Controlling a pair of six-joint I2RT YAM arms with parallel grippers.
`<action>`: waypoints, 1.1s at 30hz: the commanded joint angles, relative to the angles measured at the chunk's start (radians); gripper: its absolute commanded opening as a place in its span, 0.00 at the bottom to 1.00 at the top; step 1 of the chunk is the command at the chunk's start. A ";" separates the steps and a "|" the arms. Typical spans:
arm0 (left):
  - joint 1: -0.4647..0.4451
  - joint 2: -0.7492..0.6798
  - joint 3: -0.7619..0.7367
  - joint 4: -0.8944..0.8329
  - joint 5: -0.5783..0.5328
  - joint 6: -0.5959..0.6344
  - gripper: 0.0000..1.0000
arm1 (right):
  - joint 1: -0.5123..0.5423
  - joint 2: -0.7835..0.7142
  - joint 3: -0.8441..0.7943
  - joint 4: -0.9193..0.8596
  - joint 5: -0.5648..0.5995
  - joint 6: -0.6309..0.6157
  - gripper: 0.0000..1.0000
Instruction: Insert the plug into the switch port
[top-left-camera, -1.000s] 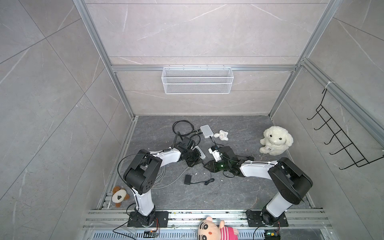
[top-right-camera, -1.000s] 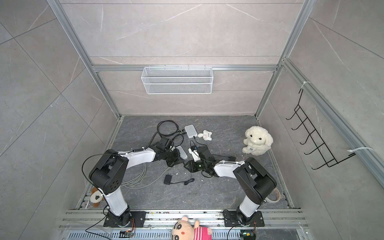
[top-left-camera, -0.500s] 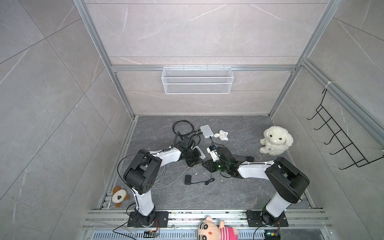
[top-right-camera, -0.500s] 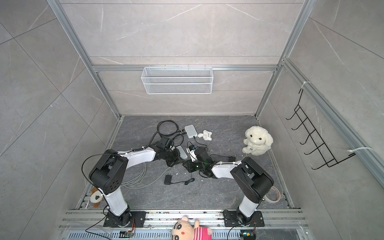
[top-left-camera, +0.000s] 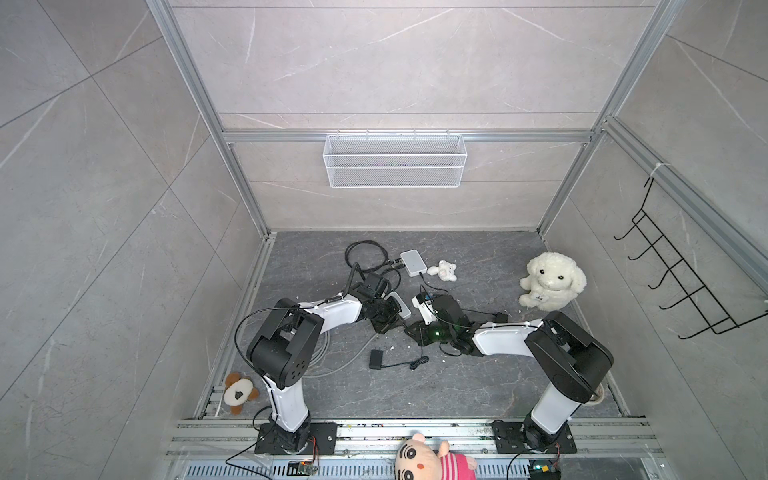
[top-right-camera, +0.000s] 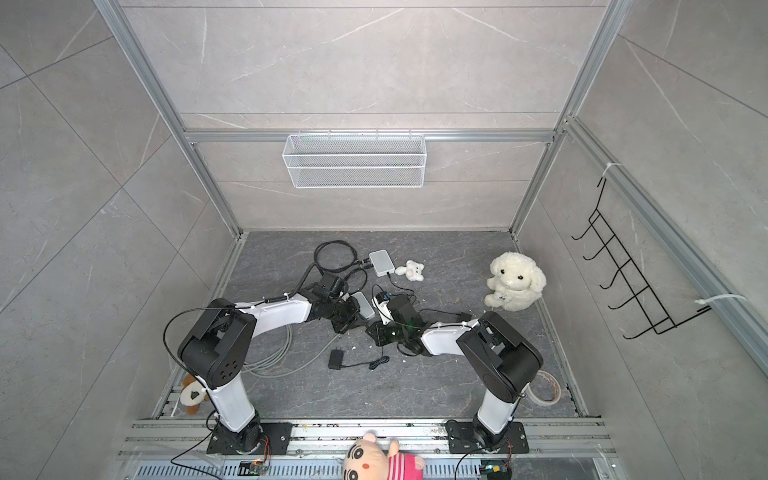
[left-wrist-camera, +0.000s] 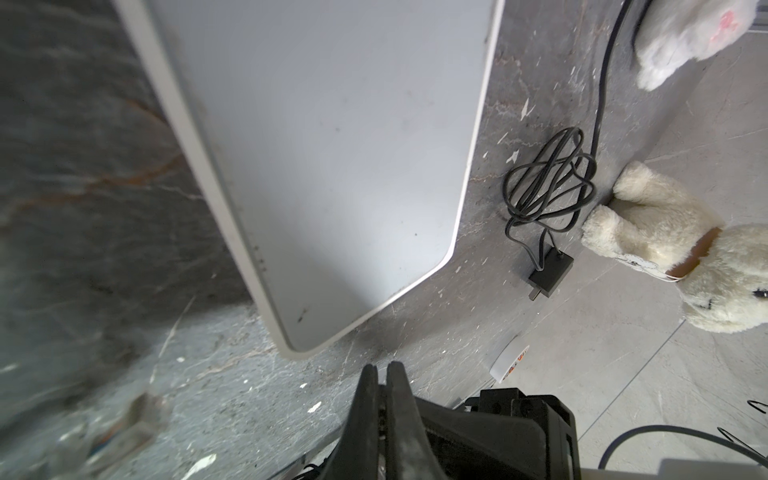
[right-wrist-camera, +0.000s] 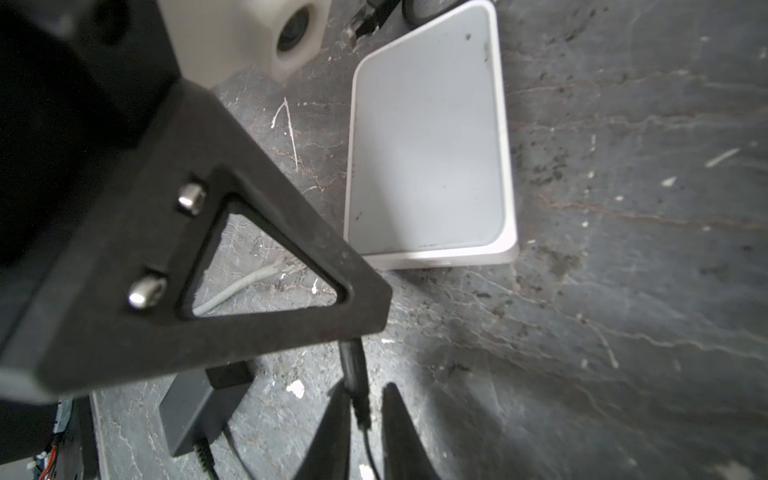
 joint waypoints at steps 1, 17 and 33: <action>-0.002 -0.026 0.020 -0.009 0.009 0.003 0.00 | 0.000 0.016 0.032 -0.043 0.020 -0.017 0.11; -0.003 -0.011 0.041 -0.021 0.016 0.010 0.00 | 0.000 0.029 0.085 -0.083 0.035 -0.017 0.15; 0.039 -0.019 0.129 -0.167 -0.056 0.126 0.35 | 0.001 0.014 0.070 -0.165 0.048 -0.069 0.05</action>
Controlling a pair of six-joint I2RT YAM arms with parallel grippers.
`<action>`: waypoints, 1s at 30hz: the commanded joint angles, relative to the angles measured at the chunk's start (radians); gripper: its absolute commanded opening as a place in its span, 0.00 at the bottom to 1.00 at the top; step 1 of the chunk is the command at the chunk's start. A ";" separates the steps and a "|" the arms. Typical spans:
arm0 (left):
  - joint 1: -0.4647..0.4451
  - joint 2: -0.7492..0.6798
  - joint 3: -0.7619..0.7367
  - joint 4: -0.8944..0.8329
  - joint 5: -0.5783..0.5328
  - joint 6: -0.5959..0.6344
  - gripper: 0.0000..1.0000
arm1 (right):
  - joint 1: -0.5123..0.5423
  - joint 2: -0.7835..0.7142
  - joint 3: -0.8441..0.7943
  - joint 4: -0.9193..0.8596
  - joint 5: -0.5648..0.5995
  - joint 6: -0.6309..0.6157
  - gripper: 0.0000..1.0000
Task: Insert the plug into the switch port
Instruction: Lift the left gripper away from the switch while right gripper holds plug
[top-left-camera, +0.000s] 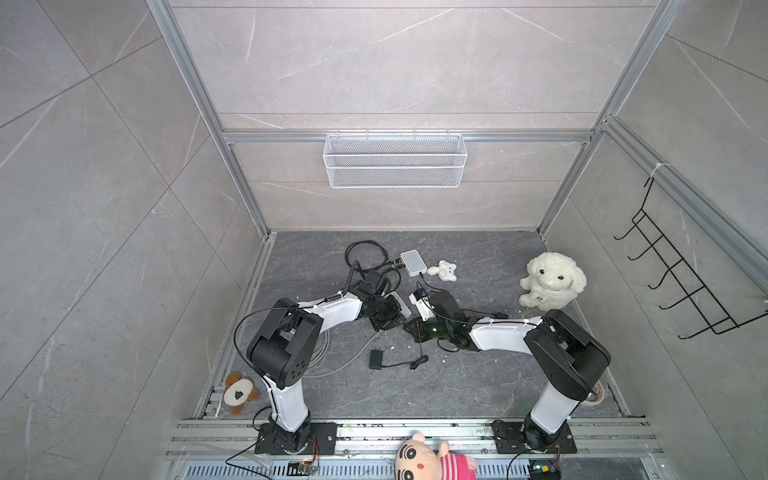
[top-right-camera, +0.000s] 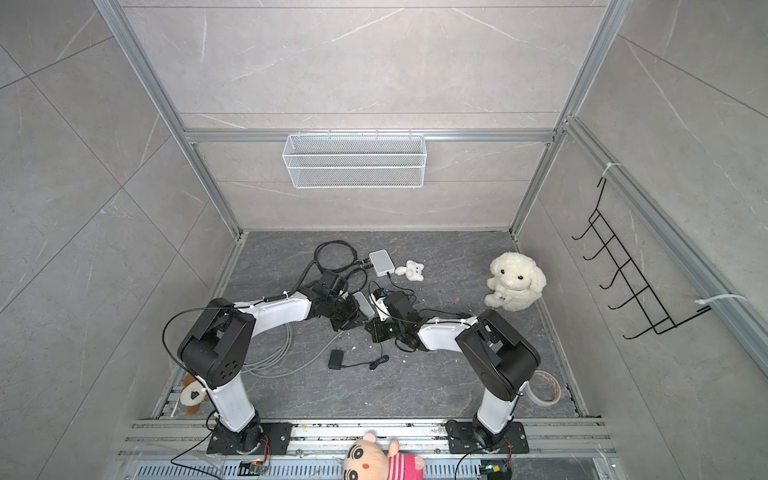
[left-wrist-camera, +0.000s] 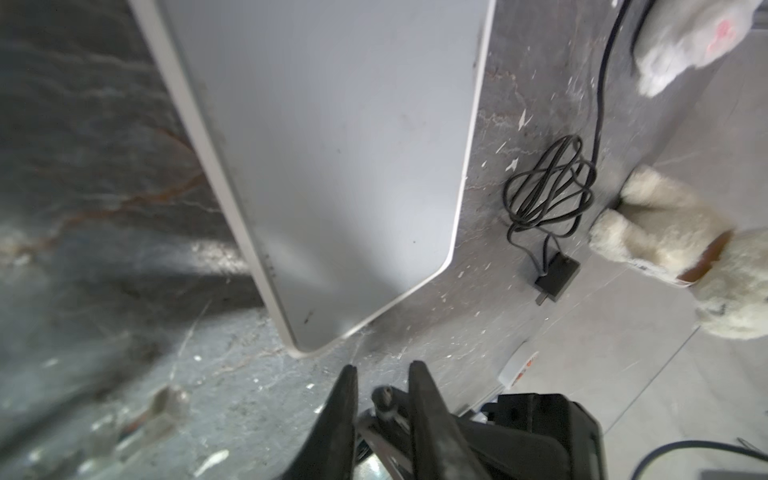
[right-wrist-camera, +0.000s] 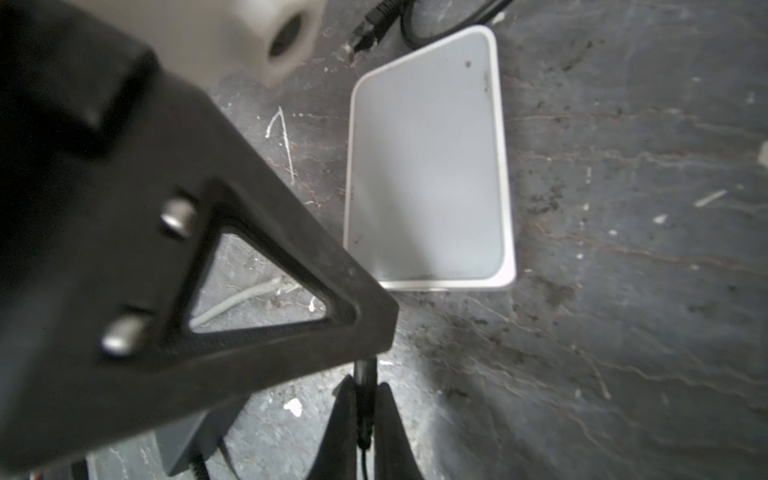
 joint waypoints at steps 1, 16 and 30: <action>0.043 -0.021 0.090 -0.109 -0.037 0.117 0.37 | -0.001 0.003 0.013 -0.094 0.024 -0.051 0.05; 0.192 0.173 0.390 -0.217 -0.211 0.686 0.44 | -0.015 0.074 0.139 -0.254 0.076 -0.178 0.05; 0.176 0.286 0.425 -0.142 -0.021 0.860 0.44 | -0.037 0.124 0.200 -0.289 0.046 -0.227 0.06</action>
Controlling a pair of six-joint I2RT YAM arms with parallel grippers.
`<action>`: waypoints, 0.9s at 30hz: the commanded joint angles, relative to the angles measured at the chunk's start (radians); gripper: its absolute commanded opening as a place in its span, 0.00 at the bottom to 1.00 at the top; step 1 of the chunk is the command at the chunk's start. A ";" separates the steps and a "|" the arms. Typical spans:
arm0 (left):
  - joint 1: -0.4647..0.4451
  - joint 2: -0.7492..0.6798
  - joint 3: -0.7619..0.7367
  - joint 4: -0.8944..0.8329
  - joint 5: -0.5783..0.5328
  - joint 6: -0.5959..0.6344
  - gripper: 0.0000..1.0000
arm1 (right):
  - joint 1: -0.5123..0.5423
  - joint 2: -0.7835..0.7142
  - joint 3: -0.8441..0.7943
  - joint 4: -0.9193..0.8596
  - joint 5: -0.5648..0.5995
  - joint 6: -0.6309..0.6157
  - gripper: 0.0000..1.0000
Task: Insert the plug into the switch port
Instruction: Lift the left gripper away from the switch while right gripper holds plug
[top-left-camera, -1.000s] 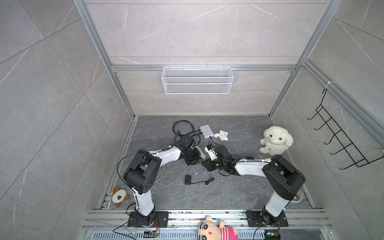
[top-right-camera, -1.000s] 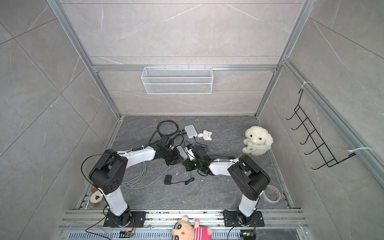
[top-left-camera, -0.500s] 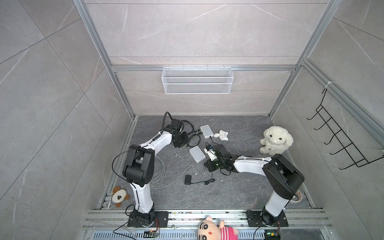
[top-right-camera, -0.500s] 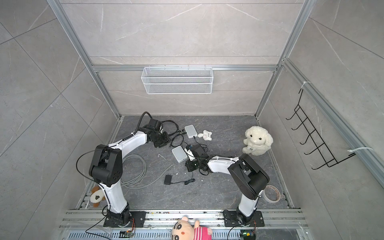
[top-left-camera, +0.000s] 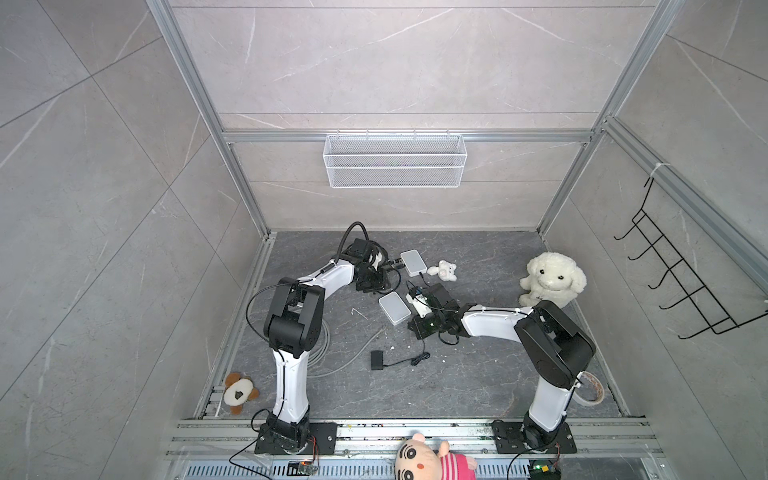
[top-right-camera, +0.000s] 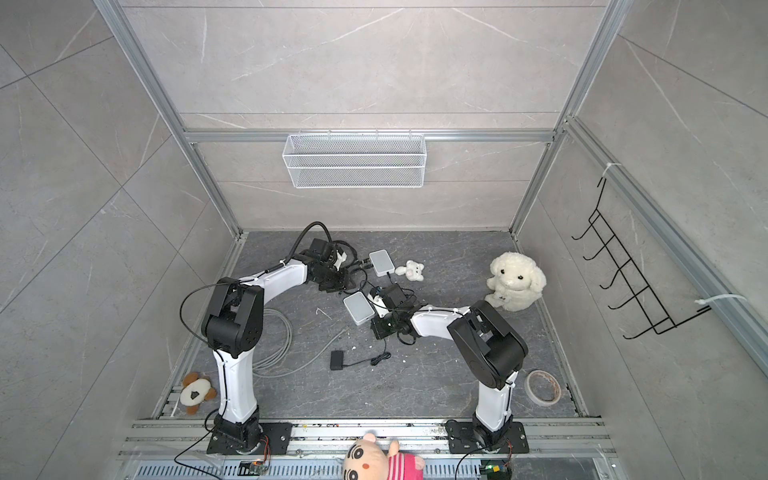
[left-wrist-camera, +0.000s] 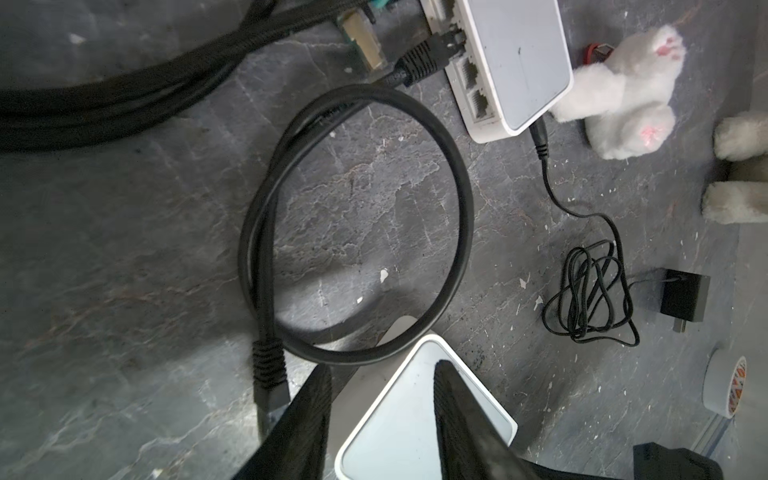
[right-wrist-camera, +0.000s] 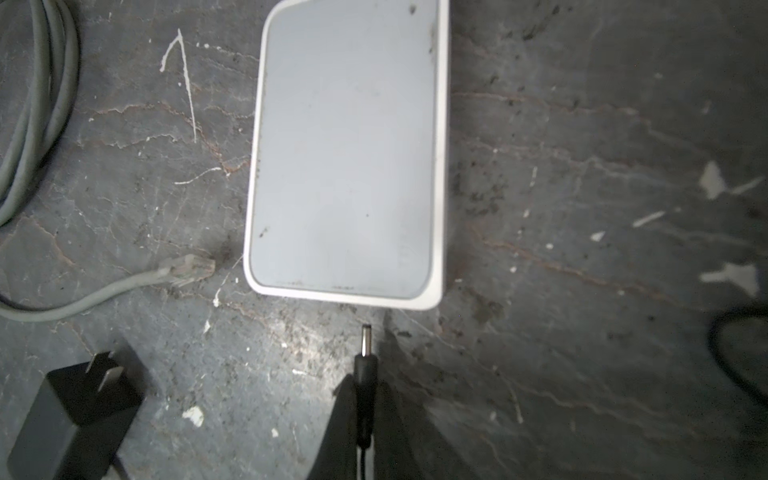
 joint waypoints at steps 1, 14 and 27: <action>-0.010 0.027 0.029 0.017 0.039 0.063 0.44 | -0.006 0.026 0.030 -0.037 -0.020 -0.036 0.06; -0.054 0.060 0.031 -0.064 0.004 0.159 0.43 | -0.014 0.046 0.051 -0.025 -0.052 -0.041 0.06; -0.068 0.044 0.001 -0.118 -0.065 0.152 0.41 | -0.030 0.041 0.009 0.042 -0.025 0.025 0.06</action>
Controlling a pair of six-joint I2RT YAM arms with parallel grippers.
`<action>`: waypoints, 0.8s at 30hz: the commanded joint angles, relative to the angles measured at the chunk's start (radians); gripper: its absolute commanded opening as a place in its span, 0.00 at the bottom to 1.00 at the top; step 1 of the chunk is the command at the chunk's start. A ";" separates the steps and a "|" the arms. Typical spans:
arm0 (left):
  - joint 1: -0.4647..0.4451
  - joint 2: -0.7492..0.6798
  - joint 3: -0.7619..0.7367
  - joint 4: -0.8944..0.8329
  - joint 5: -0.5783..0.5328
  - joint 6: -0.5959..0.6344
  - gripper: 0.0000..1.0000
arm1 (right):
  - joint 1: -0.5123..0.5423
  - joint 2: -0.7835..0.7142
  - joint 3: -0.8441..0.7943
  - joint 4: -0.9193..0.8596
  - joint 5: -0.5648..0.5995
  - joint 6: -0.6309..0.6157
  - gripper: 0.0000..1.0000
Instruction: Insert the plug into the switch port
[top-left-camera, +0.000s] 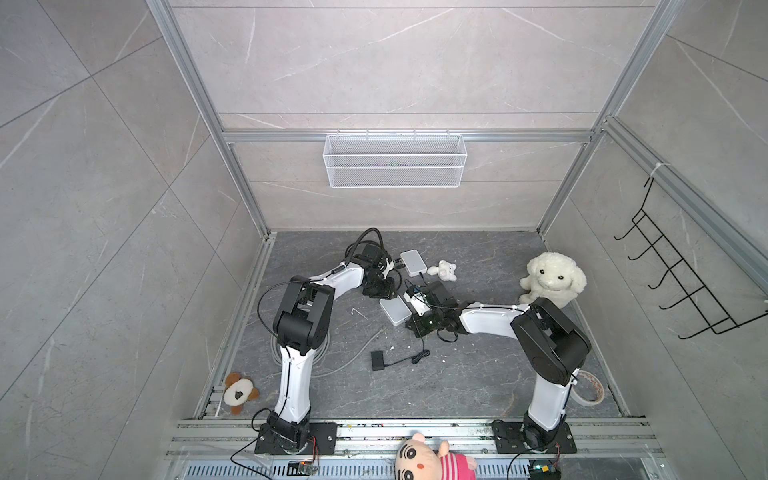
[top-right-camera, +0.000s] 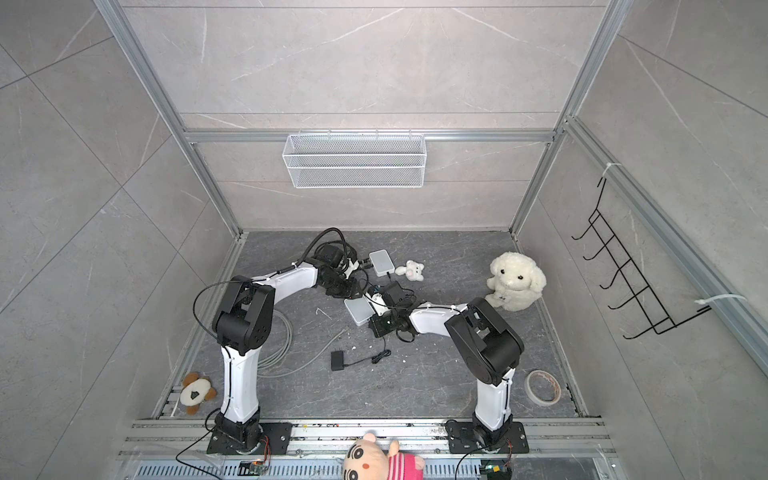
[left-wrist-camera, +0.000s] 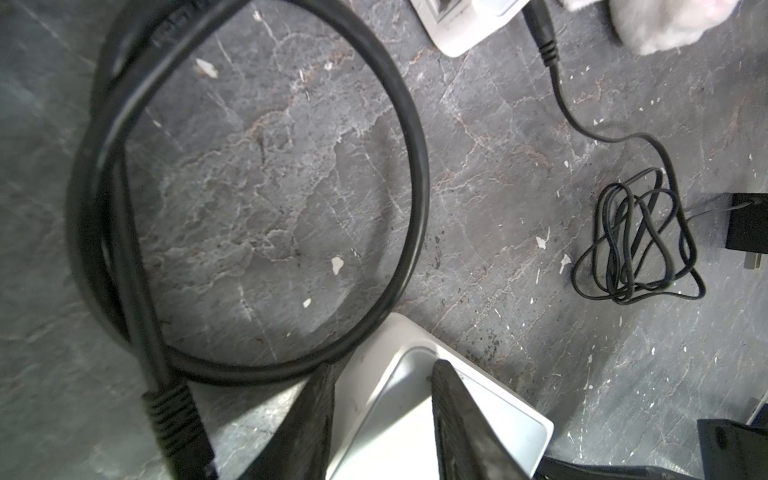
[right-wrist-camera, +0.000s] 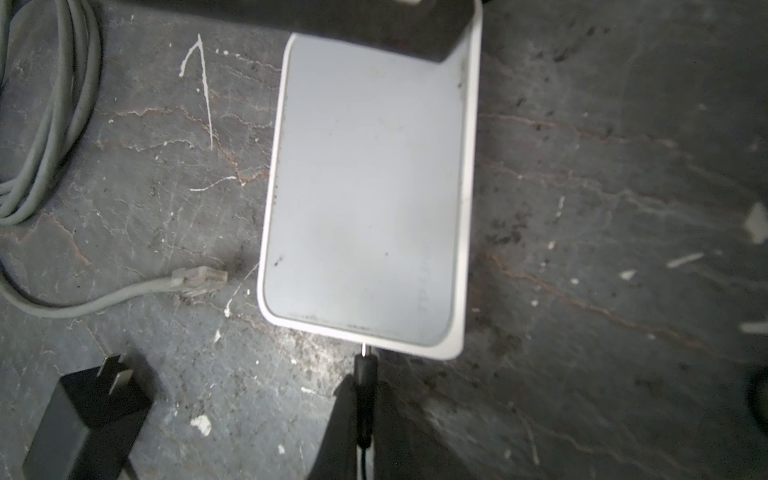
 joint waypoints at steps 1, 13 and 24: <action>-0.015 0.002 -0.015 -0.078 -0.042 0.038 0.41 | -0.023 0.018 -0.015 0.043 0.026 0.039 0.06; -0.048 0.055 0.029 -0.151 -0.085 0.104 0.40 | -0.035 0.016 0.028 0.017 -0.023 -0.059 0.06; -0.050 0.090 0.036 -0.170 -0.072 0.121 0.40 | -0.037 0.011 0.013 0.048 -0.059 -0.076 0.05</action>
